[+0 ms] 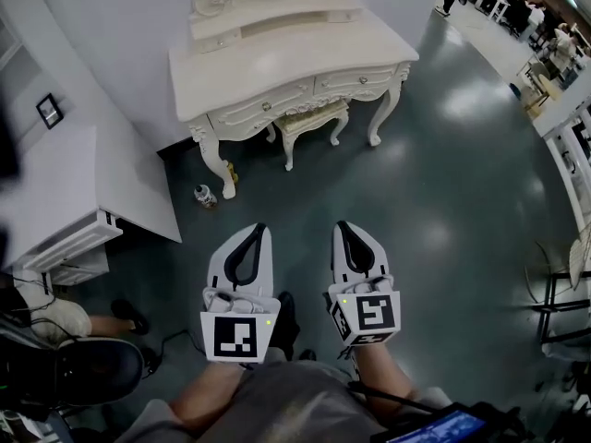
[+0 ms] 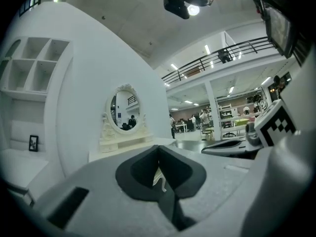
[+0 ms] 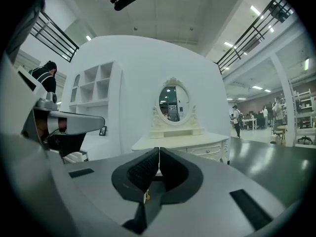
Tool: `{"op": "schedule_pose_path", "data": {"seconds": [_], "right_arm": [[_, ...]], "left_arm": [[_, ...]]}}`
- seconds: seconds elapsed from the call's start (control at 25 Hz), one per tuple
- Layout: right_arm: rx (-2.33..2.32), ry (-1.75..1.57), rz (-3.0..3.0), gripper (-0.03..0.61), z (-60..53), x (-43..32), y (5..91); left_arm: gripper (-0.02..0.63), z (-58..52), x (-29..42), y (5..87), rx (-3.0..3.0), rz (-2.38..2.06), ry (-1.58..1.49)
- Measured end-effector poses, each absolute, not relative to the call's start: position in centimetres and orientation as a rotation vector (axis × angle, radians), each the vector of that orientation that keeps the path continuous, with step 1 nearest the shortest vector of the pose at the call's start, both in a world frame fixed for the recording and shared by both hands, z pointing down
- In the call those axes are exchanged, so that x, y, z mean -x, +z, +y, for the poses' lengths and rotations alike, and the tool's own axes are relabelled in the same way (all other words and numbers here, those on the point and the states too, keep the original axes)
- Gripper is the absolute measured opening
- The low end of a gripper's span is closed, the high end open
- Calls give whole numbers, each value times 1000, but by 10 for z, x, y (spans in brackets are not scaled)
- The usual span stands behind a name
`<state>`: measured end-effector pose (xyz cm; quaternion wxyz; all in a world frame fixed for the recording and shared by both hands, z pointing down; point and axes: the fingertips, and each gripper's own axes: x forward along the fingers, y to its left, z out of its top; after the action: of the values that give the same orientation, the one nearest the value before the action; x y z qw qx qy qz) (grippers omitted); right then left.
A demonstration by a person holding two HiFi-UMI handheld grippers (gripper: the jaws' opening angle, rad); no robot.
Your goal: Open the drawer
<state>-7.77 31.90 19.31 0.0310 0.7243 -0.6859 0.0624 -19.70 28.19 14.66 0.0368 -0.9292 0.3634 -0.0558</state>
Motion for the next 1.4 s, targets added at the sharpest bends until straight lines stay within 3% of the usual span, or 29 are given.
{"op": "schedule_pose_path", "data": {"seconds": [0.8,1.4], "right_arm": [[-2315,36,-2049,14,204,27,142],[-2250,207,-2110,14,124,-60,190]], "left_arm": [[15,157,141,111,2880,1025,-41],[15,77,48,151,2872,1098,-214]]}}
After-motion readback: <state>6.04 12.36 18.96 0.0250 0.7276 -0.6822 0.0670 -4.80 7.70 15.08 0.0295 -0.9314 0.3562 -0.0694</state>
